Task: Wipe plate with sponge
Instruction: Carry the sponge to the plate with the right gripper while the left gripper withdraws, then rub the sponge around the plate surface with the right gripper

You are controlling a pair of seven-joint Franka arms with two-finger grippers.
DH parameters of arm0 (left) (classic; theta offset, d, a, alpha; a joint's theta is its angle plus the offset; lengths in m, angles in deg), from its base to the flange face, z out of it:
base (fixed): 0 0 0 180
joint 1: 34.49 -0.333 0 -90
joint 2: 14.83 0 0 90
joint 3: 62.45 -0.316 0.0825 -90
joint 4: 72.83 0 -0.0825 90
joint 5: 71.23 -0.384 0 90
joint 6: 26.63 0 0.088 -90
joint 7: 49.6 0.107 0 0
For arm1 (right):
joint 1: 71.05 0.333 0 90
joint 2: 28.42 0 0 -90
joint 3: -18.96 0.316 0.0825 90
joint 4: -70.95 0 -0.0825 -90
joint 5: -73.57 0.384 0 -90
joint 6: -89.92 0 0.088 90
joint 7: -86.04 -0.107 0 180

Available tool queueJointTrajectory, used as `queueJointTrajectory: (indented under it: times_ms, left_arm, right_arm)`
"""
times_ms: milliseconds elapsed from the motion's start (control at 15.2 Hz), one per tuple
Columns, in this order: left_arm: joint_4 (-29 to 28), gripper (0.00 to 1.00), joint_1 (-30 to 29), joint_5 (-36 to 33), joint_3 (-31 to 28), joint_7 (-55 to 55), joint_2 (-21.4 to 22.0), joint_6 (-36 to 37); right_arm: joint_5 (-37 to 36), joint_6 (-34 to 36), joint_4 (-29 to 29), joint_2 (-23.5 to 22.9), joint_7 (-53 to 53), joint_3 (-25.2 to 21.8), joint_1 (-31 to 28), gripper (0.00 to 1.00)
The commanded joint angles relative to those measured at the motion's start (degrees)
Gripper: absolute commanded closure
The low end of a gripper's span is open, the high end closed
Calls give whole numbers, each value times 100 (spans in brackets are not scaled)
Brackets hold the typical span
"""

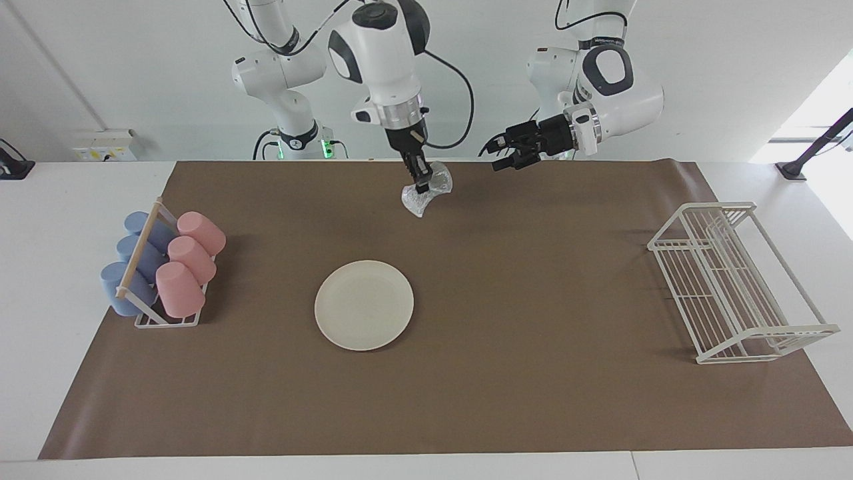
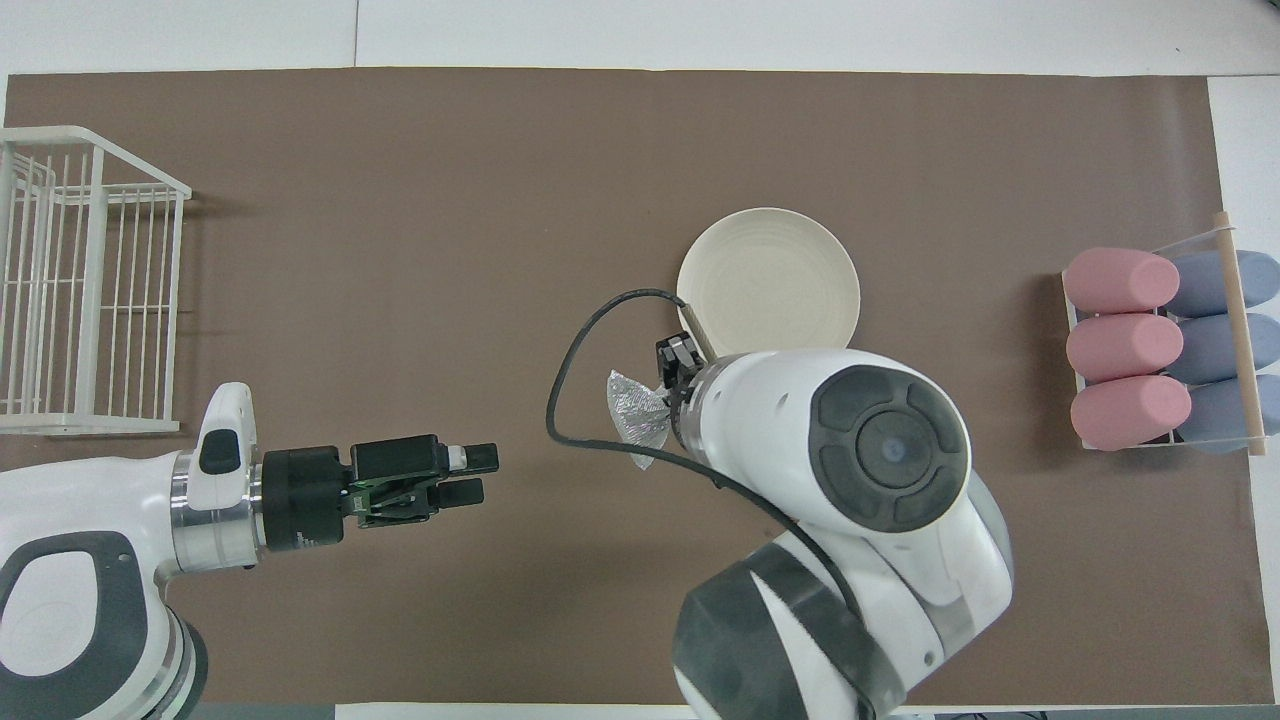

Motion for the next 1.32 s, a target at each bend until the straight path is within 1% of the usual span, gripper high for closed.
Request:
queueJointTrajectory:
  times_ms: [0, 132, 198, 330, 395, 461, 527, 593, 791, 923, 989, 1120, 1186, 1252]
  left_arm:
    - [393, 0, -578, -1006, 37, -256, -175, 680]
    - [648, 0, -719, -1825, 20, -337, -334, 865]
    - [745, 0, -859, -2141, 20, -328, -396, 979]
    - [956, 0, -1027, -2958, 20, -319, -484, 1024]
    - [1079, 0, -1089, -3380, 2, -319, -545, 998]
    - [1254, 0, -1281, -3715, 2, -310, -676, 1024]
    - [1395, 0, -1387, -3961, 2, -301, -782, 1033]
    - [1545, 0, -1397, -4356, 2, -301, -853, 1024]
    - [2054, 0, -1414, -5218, -6, -310, -1169, 1033]
    - [2423, 0, -1414, -5886, -6, -310, -1371, 1033]
    - [2582, 0, -1414, -6132, -7, -310, -1442, 1033]
    - [2723, 0, -1371, -6826, 2, -319, -1512, 998]
    - [2750, 0, -1344, -7055, 20, -319, -1513, 963]
    - [2759, 0, -1344, -7093, 11, -319, -1513, 945]
  right_arm:
    - [-60, -1029, -388, -563, 504, 52, -409, 100]
    - [-60, -2031, -791, -906, 654, 52, -506, 100]
    - [-60, -2288, -898, -1082, 811, 52, -568, 100]
    - [-60, -2360, -916, -1442, 1137, 43, -664, 100]
    - [-60, -2387, -916, -1566, 1208, 43, -734, 100]
    - [-51, -2395, -908, -1645, 1443, 43, -813, 100]
    - [-51, -2517, -908, -1724, 1672, 43, -910, 100]
    - [-51, -2736, -916, -1838, 1953, 43, -1085, 100]
    - [-51, -2835, -908, -1945, 2823, 43, -1490, 100]
    - [-51, -2844, -908, -1962, 3115, 43, -1622, 100]
    - [-51, -2844, -899, -1963, 3194, 43, -1632, 100]
    - [-16, -2844, -899, -1963, 3081, 52, -1571, 100]
    - [28, -2835, -899, -1954, 2880, 52, -1474, 100]
    - [28, -2835, -899, -1945, 2487, 61, -1265, 100]
